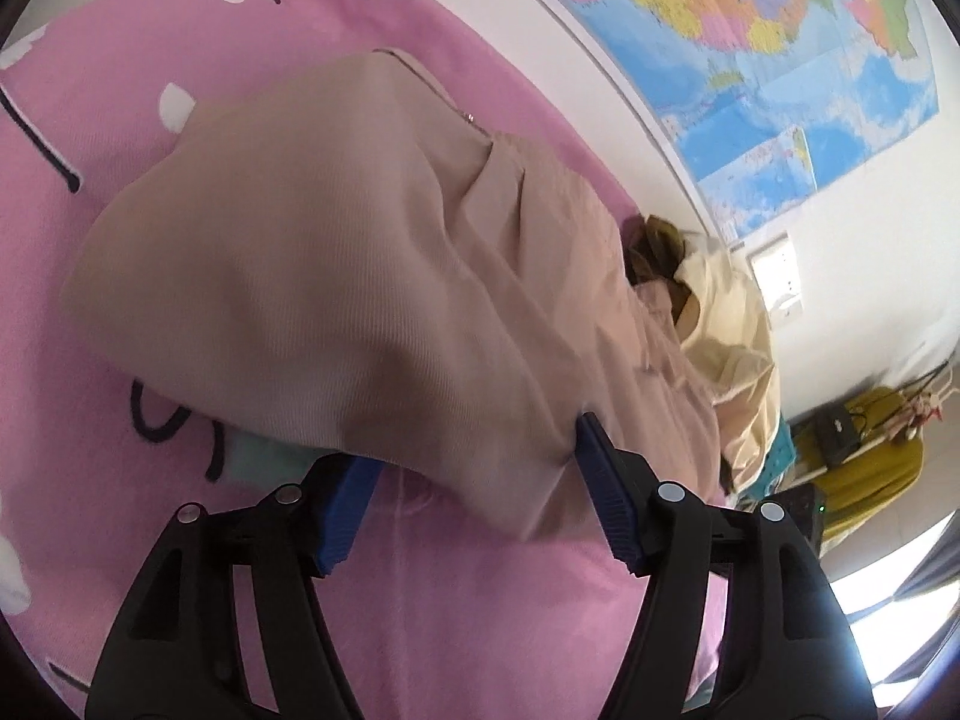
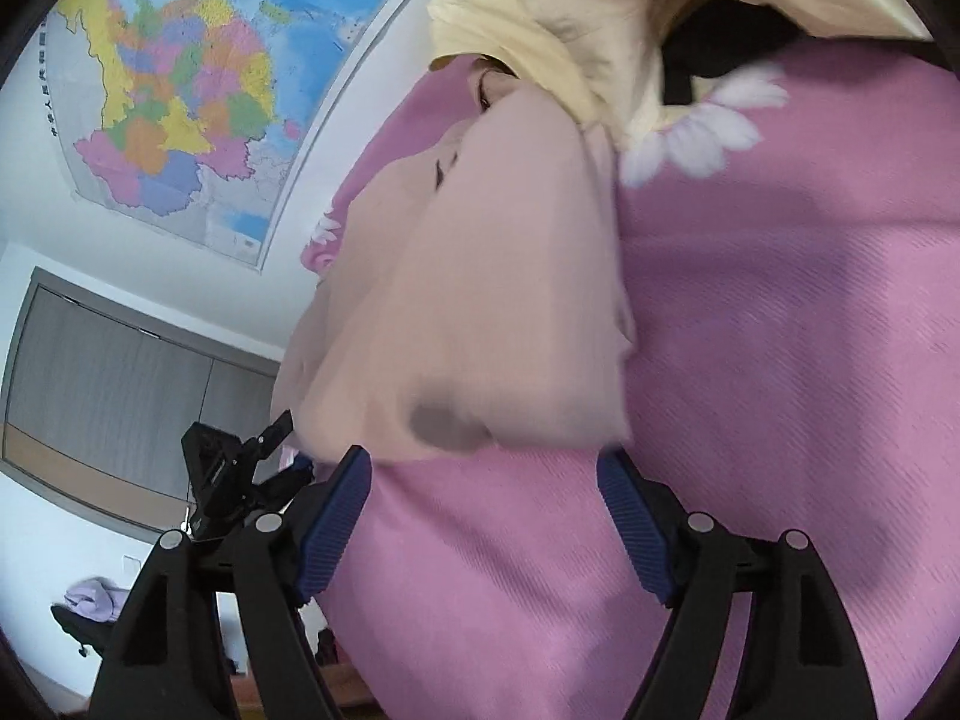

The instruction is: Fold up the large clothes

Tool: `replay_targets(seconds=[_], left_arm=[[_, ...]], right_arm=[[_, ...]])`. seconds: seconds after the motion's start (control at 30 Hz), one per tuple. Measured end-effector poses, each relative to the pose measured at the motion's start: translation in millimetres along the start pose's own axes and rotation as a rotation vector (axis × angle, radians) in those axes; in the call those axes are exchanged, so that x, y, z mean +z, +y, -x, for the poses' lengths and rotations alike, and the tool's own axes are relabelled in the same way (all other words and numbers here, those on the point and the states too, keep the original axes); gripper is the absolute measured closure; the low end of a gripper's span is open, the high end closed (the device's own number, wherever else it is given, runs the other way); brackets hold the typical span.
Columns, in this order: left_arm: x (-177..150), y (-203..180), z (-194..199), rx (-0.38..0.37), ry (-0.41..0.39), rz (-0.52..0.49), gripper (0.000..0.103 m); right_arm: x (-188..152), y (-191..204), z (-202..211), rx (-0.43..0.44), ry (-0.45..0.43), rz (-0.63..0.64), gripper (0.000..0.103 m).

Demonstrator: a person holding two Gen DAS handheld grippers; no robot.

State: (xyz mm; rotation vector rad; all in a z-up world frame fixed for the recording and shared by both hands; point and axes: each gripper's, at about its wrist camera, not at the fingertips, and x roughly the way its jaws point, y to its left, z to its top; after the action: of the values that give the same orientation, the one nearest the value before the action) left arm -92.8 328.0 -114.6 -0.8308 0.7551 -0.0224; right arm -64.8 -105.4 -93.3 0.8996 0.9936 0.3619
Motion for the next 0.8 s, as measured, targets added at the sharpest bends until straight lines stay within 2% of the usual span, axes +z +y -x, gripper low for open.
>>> replay_targets(seconds=[0.1, 0.2, 0.4, 0.47, 0.5, 0.63, 0.7, 0.77, 0.8], left_arm=[[7, 0, -3, 0.004, -0.009, 0.013, 0.039], [14, 1, -10, 0.006, -0.007, 0.036, 0.039], [24, -4, -24, 0.024, -0.011, 0.036, 0.036], [25, -4, -28, 0.023, -0.012, 0.042, 0.032], [26, -6, -30, 0.015, -0.016, 0.035, 0.027], [27, -12, -36, 0.028, -0.019, -0.006, 0.018], [29, -17, -40, 0.043, -0.018, -0.034, 0.017], [30, -20, -43, 0.061, -0.017, -0.043, 0.017], [31, -21, -43, 0.068, -0.018, -0.047, 0.018]], right_arm=[[10, 9, -15, 0.001, -0.030, 0.013, 0.023], [16, 16, -24, -0.033, -0.067, 0.021, 0.017], [33, 26, -39, -0.037, -0.185, -0.003, 0.005], [36, 33, -47, -0.076, -0.192, 0.017, 0.005], [37, 36, -51, -0.087, -0.203, 0.032, 0.005], [41, 42, -60, -0.109, -0.259, 0.077, 0.004], [43, 47, -66, -0.131, -0.266, 0.104, 0.004], [46, 48, -68, -0.112, -0.252, 0.112, 0.005], [45, 47, -68, -0.113, -0.244, 0.114, 0.015]])
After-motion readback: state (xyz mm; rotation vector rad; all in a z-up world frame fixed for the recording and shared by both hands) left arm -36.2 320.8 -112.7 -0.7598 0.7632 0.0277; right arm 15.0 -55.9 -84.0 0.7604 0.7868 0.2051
